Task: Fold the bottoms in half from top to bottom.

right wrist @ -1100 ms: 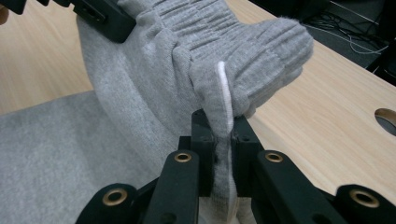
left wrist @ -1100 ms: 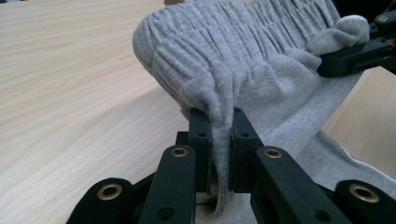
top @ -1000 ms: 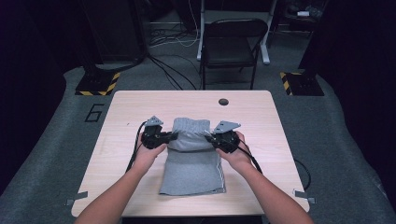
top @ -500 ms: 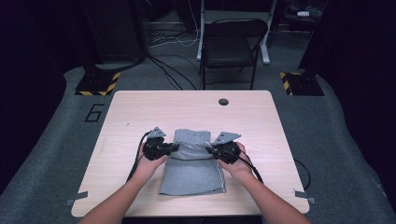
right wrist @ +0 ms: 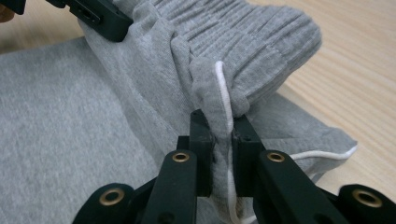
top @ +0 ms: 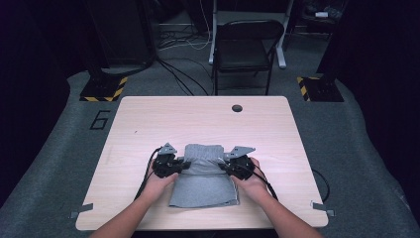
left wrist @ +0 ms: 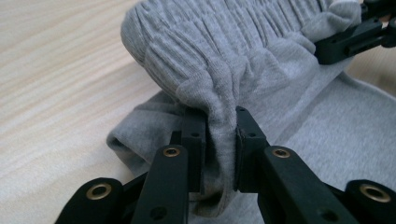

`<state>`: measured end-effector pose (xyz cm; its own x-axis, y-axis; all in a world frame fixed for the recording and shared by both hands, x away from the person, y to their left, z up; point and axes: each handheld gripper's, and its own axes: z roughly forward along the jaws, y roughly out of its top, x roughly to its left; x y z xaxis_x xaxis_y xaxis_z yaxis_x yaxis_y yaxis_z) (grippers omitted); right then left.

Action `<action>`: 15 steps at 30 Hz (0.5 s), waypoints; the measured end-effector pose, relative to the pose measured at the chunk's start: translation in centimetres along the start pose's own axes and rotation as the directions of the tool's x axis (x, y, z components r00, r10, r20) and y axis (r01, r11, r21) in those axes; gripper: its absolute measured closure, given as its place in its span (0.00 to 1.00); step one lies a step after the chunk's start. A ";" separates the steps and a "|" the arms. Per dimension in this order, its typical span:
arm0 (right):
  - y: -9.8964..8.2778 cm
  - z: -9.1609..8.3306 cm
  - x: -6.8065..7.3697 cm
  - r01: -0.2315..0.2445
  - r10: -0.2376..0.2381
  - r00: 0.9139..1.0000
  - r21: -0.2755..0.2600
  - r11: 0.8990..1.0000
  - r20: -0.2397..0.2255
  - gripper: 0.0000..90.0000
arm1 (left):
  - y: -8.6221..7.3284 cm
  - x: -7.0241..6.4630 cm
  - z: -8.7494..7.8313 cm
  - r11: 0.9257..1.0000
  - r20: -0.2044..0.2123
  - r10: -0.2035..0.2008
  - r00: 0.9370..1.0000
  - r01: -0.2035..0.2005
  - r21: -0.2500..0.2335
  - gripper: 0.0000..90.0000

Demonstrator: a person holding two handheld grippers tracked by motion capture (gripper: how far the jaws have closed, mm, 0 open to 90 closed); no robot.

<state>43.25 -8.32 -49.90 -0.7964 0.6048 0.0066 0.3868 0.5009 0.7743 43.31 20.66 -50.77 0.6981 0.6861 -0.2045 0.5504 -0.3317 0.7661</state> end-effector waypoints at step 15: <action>-0.7 -0.8 0.6 -0.052 0.051 0.997 -0.008 0.999 -0.056 0.69 | -1.0 -0.8 -0.5 1.000 0.042 0.004 0.999 -0.005 0.024 0.69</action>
<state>42.14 -8.80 -49.97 -0.8003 0.5940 0.0814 0.4235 0.4639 0.7781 41.98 20.74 -51.10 0.7191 0.6568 -0.2272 0.5576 -0.3502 0.7526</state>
